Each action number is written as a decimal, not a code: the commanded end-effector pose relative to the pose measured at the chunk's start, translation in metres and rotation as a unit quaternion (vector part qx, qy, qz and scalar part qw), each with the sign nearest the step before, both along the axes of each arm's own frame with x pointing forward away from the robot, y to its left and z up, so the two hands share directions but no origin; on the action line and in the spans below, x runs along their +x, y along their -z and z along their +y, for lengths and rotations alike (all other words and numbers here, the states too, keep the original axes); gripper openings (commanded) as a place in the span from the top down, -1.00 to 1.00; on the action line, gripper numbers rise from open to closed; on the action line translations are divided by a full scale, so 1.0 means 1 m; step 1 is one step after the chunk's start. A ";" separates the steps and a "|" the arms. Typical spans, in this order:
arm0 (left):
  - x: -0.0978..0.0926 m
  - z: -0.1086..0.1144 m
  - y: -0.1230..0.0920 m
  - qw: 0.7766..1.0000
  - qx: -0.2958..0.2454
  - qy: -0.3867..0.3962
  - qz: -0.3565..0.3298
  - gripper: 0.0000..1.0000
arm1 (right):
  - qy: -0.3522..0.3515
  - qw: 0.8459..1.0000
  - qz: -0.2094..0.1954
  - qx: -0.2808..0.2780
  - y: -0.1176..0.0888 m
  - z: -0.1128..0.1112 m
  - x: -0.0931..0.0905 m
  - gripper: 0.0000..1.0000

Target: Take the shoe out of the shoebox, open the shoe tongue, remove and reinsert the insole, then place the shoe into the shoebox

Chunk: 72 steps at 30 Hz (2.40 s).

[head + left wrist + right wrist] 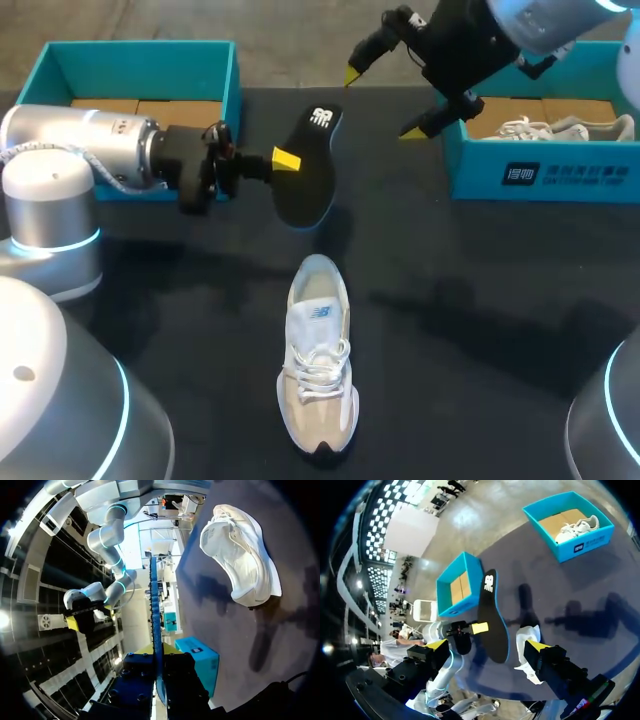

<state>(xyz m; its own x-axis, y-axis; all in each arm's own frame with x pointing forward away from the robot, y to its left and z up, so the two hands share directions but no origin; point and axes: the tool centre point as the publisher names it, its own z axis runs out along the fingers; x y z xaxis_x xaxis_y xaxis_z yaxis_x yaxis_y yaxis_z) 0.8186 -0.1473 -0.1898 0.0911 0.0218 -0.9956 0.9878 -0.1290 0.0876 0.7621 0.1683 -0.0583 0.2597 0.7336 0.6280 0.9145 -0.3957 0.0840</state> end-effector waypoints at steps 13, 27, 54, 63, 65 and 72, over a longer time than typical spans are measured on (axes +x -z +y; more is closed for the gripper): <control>-0.012 0.009 -0.022 0.995 0.027 0.018 0.096 1.00 | 0.020 1.000 0.000 0.020 0.013 -0.005 0.006 -1.00; -0.010 0.026 -0.032 0.987 0.026 0.020 0.157 1.00 | 0.028 0.998 -0.012 0.058 0.016 -0.008 0.008 -1.00; -0.018 0.041 -0.067 0.798 -0.008 0.052 0.600 1.00 | 0.012 0.983 -0.039 0.179 0.033 -0.010 0.006 -1.00; -0.026 0.038 -0.079 0.790 0.019 0.067 0.609 1.00 | 0.012 0.983 -0.039 0.179 0.033 -0.010 0.006 -1.00; -0.026 0.038 -0.079 0.790 0.019 0.067 0.609 1.00 | 0.012 0.983 -0.039 0.179 0.033 -0.010 0.006 -1.00; -0.026 0.038 -0.079 0.790 0.019 0.067 0.609 1.00 | 0.012 0.983 -0.039 0.179 0.033 -0.010 0.006 -1.00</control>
